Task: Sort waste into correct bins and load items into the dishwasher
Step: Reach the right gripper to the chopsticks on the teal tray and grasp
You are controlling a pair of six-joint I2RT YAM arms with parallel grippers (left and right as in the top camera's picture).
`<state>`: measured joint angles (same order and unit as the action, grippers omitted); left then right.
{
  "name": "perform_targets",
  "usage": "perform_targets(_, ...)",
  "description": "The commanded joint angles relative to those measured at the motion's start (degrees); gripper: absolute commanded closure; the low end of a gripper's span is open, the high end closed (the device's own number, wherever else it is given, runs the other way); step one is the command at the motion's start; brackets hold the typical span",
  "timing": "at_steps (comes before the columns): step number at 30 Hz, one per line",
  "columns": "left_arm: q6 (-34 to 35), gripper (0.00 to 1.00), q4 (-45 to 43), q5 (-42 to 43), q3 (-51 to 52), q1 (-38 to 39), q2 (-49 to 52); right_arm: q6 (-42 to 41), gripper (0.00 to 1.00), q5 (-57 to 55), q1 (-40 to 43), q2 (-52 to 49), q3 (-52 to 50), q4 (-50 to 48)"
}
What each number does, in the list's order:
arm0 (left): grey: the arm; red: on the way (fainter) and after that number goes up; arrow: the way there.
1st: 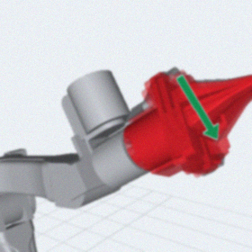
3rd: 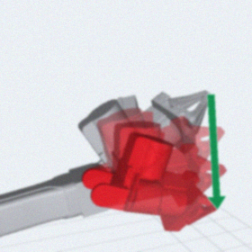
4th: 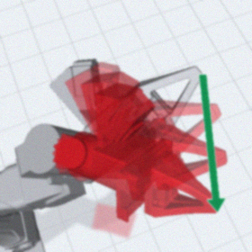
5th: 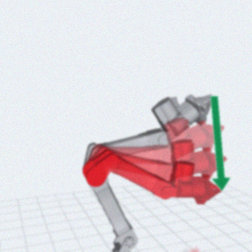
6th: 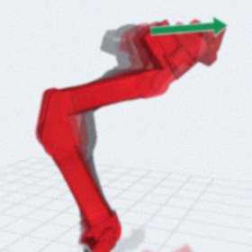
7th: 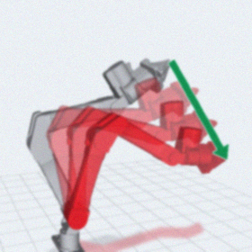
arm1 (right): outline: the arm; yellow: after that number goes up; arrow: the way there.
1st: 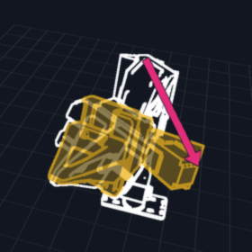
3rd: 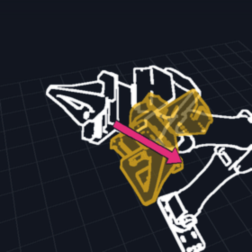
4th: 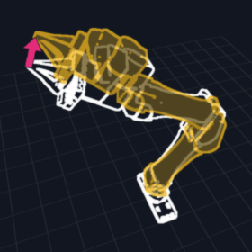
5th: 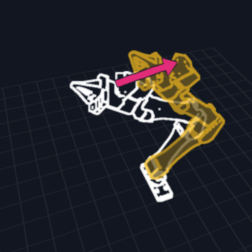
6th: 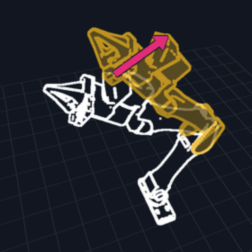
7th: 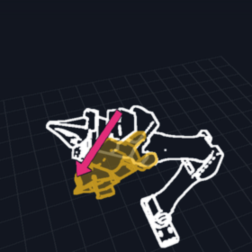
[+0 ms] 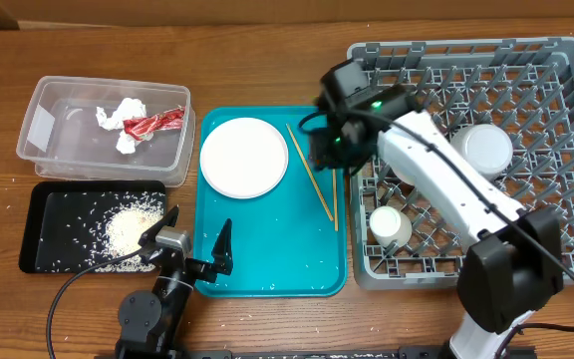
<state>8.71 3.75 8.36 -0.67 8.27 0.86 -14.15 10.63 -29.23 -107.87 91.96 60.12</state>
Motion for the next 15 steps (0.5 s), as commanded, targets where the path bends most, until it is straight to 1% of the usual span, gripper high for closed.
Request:
perform_targets(1,-1.0,0.00,-0.2,0.1,0.4,0.5,-0.5,4.5,0.49,-9.2,-2.9,-2.1,-2.8,-2.4)
perform_targets(3,-1.0,0.00,-0.2,0.1,0.4,0.5,-0.5,6.0,0.48,-13.0,-3.5,-4.5,-3.1,-3.7)
perform_targets(6,-1.0,0.00,-0.2,0.1,0.4,0.5,-0.5,8.9,0.49,-12.9,-3.6,-8.2,-3.1,-5.4)
perform_targets(7,-1.0,0.00,-0.2,0.1,0.4,0.5,-0.5,10.3,0.53,-12.2,-3.6,-10.1,-3.1,-5.9)
perform_targets(10,-1.0,0.00,-0.2,0.1,0.4,0.5,-0.5,12.7,0.57,-9.0,-3.6,-12.6,-3.1,-6.1)
perform_targets(13,-1.0,0.00,-0.2,0.1,0.4,0.5,-0.5,12.7,0.59,-9.0,-3.9,-14.3,-3.1,-6.0)
perform_targets(14,-1.0,0.00,-0.2,0.1,0.4,0.5,-0.5,12.6,0.61,-9.0,-3.9,-14.6,-3.1,-6.0)
perform_targets(15,-1.0,0.00,-0.2,0.1,0.4,0.5,-0.5,12.2,0.65,-9.0,-3.9,-15.0,-3.1,-6.1)
